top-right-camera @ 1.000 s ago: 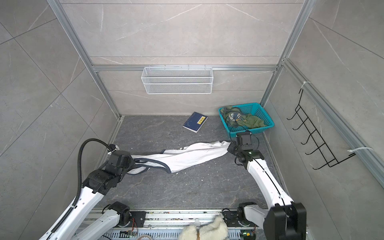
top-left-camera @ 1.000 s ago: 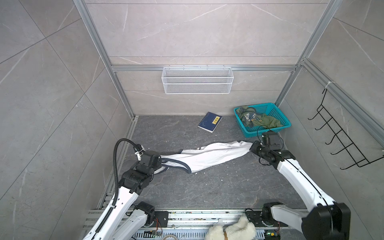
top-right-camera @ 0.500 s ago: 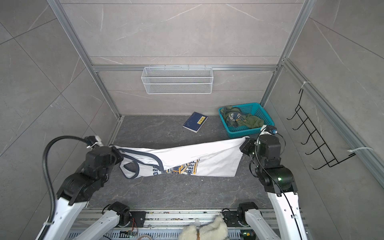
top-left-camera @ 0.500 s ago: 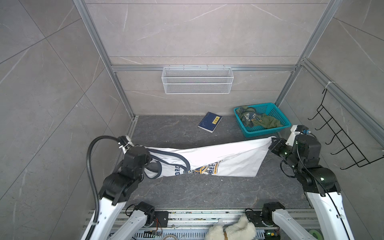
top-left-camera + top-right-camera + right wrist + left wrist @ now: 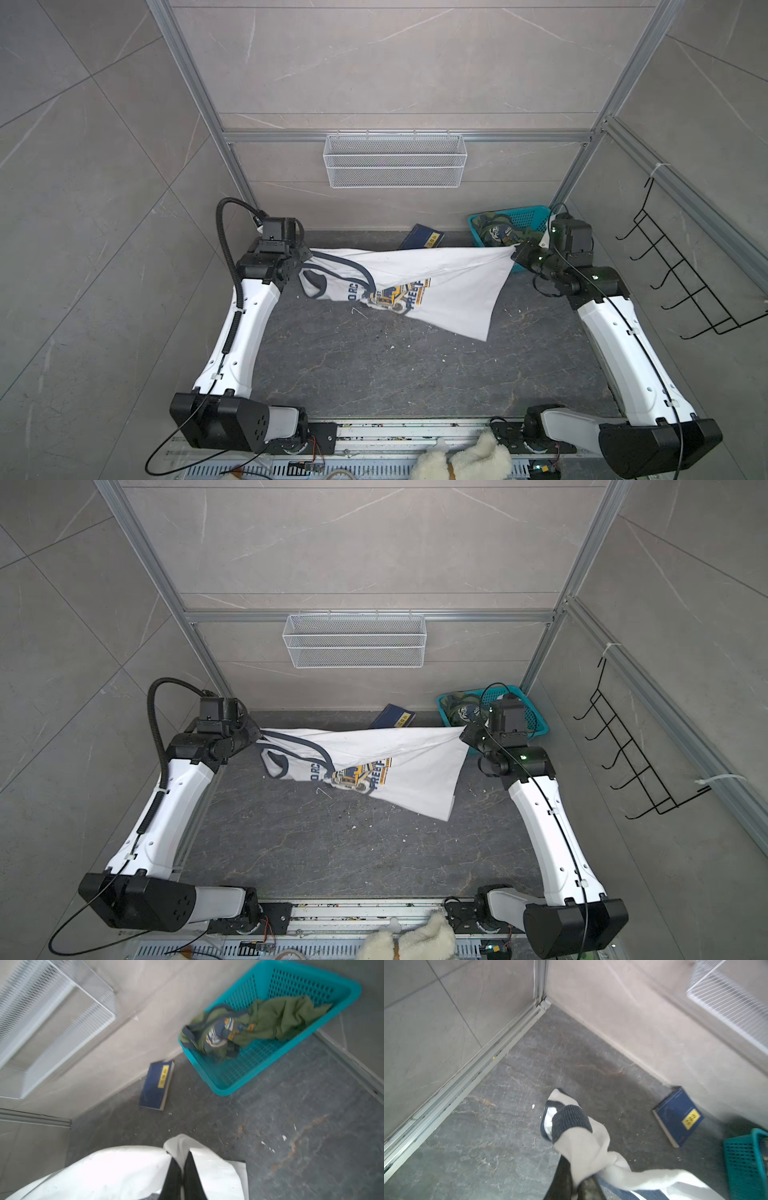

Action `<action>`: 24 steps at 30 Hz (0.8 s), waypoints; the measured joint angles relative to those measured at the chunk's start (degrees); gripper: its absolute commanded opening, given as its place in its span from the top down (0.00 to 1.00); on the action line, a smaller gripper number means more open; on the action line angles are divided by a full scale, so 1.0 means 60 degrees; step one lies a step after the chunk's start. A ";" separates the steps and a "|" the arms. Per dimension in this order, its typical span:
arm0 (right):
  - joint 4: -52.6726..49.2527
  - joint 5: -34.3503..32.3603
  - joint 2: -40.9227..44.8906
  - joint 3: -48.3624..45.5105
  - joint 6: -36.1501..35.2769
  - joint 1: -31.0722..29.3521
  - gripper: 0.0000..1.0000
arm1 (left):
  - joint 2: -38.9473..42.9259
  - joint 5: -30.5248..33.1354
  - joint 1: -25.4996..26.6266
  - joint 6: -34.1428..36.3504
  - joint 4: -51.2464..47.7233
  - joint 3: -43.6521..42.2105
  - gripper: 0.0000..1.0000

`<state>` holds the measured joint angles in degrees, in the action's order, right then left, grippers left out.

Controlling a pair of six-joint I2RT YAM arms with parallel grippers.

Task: Fold and stack the tank tops

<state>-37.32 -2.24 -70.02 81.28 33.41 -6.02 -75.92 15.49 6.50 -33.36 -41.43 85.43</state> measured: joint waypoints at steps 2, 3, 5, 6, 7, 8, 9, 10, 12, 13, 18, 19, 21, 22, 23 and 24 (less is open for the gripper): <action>0.0149 0.0051 0.0364 -0.0029 0.0000 0.0000 1.00 | 0.0681 -0.0211 0.0000 0.0029 0.0248 -0.0291 1.00; 0.0186 0.0102 0.0576 -0.0138 0.0000 0.0000 1.00 | 0.1024 -0.0284 0.0007 0.0029 0.0317 -0.0521 1.00; 0.0339 0.0295 0.1104 -0.0685 0.0004 0.0000 1.00 | 0.2007 -0.0386 0.0036 0.0022 0.0554 -0.1464 1.00; 0.0386 0.0401 0.1366 -0.1053 0.0004 0.0000 1.00 | 0.2419 -0.0404 0.0036 -0.0011 0.0597 -0.1942 1.00; 0.0444 0.0528 0.1687 -0.1603 0.0004 0.0000 1.00 | 0.2823 -0.0419 0.0036 -0.0058 0.0627 -0.2524 1.00; 0.0412 0.0612 0.1920 -0.2091 0.0007 0.0000 1.00 | 0.3158 -0.0426 0.0036 -0.0124 0.0648 -0.3136 1.00; 0.0375 0.0663 0.2098 -0.2546 0.0007 0.0000 1.00 | 0.3381 -0.0426 0.0036 -0.0193 0.0641 -0.3632 1.00; 0.0357 0.0714 0.2284 -0.3111 0.0011 0.0000 1.00 | 0.3617 -0.0430 0.0036 -0.0284 0.0623 -0.4269 1.00; 0.0237 0.0820 0.2557 -0.4248 0.0040 0.0000 1.00 | 0.3854 -0.0430 0.0036 -0.0525 0.0561 -0.5431 0.85; 0.0168 0.0849 0.2641 -0.4783 0.0044 0.0000 1.00 | 0.3854 -0.0430 0.0036 -0.0627 0.0495 -0.5974 0.74; -0.0182 0.0652 0.2397 -0.6477 0.0076 0.0000 1.00 | 0.3741 -0.0452 -0.0007 -0.1242 0.0138 -0.7854 0.47; -0.0233 0.0586 0.2226 -0.6597 0.0073 0.0000 1.00 | 0.3719 -0.0466 -0.0011 -0.1319 0.0069 -0.7963 0.43; -0.0222 0.0481 0.1942 -0.6619 0.0073 0.0000 1.00 | 0.3701 -0.0543 -0.0018 -0.1362 0.0055 -0.7941 0.37; -0.0153 0.0444 0.1880 -0.6608 0.0073 0.0000 1.00 | 0.3701 -0.0652 -0.0018 -0.1333 0.0015 -0.7825 0.36; -0.0131 0.0412 0.1865 -0.6572 0.0073 0.0000 1.00 | 0.3690 -0.0750 0.0007 -0.1308 -0.0040 -0.7639 0.34; -0.0127 0.0404 0.1865 -0.6502 0.0073 0.0000 1.00 | 0.3679 -0.0860 0.0087 -0.1282 -0.0102 -0.7413 0.32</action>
<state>-38.09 0.19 -58.83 42.26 33.85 -6.02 -53.84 10.33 7.03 -41.06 -42.04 40.95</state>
